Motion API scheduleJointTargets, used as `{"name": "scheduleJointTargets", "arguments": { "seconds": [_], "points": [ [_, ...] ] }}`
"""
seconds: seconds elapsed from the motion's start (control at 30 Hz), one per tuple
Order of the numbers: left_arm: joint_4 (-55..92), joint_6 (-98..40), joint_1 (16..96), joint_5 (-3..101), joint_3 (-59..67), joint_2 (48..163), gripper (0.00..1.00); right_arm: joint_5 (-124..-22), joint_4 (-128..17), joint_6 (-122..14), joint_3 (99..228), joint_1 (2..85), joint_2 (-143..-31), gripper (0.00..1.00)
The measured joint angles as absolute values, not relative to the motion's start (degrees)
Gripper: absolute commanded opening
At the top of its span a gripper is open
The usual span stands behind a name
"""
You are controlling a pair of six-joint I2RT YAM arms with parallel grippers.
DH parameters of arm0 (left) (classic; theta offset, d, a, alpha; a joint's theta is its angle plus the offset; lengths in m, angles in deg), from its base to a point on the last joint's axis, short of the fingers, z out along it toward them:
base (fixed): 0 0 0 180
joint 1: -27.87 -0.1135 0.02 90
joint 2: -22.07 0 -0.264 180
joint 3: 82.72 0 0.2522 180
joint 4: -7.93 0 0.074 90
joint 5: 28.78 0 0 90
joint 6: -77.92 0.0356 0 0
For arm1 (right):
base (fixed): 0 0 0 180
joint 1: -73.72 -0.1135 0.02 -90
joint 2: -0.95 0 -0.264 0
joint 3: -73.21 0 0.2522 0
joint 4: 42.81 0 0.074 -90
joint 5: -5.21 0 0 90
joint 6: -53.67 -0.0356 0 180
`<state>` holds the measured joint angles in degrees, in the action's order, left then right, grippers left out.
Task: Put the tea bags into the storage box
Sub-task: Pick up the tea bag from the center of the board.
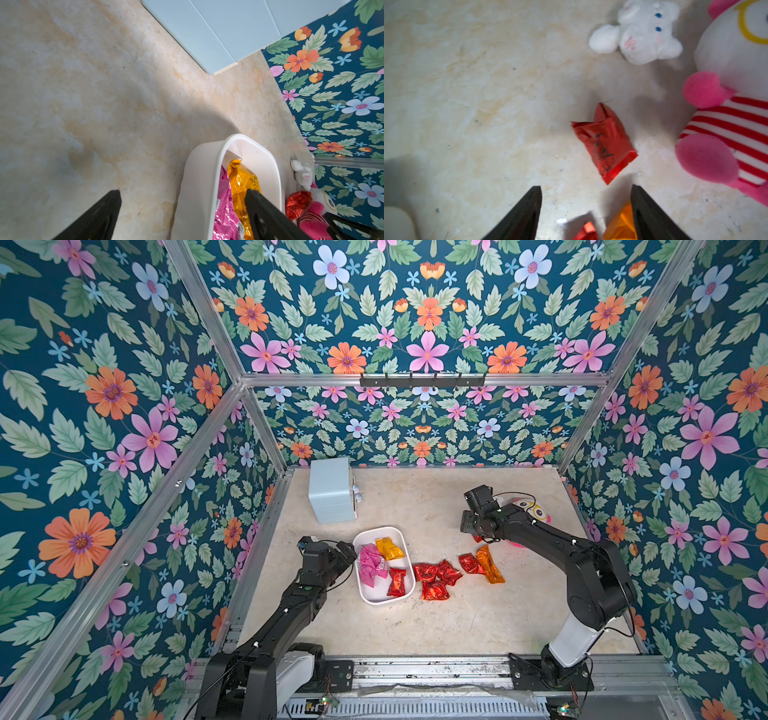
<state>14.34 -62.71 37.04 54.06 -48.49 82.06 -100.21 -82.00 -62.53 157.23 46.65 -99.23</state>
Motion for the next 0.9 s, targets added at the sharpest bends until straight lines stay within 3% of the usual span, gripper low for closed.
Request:
{"name": "scheduleJointTargets", "arguments": {
  "seconds": [0.53,0.63,0.77,0.9],
  "points": [
    [13.75,-63.12,37.3,53.89,-50.15,81.67,0.99,-98.33,-76.01,-57.0,159.48,51.02,-109.55,0.71],
    [13.62,-63.12,37.33,53.91,-50.42,81.49,0.99,-97.94,-75.07,-56.06,160.16,51.17,-110.71,0.61],
    [13.6,-63.15,37.33,53.93,-50.46,81.38,0.99,-97.13,-74.66,-55.54,160.29,51.24,-111.54,0.39],
    [13.62,-63.17,37.33,54.06,-50.46,81.27,0.99,-96.8,-74.28,-55.3,159.75,51.24,-111.19,0.35]
  ]
}}
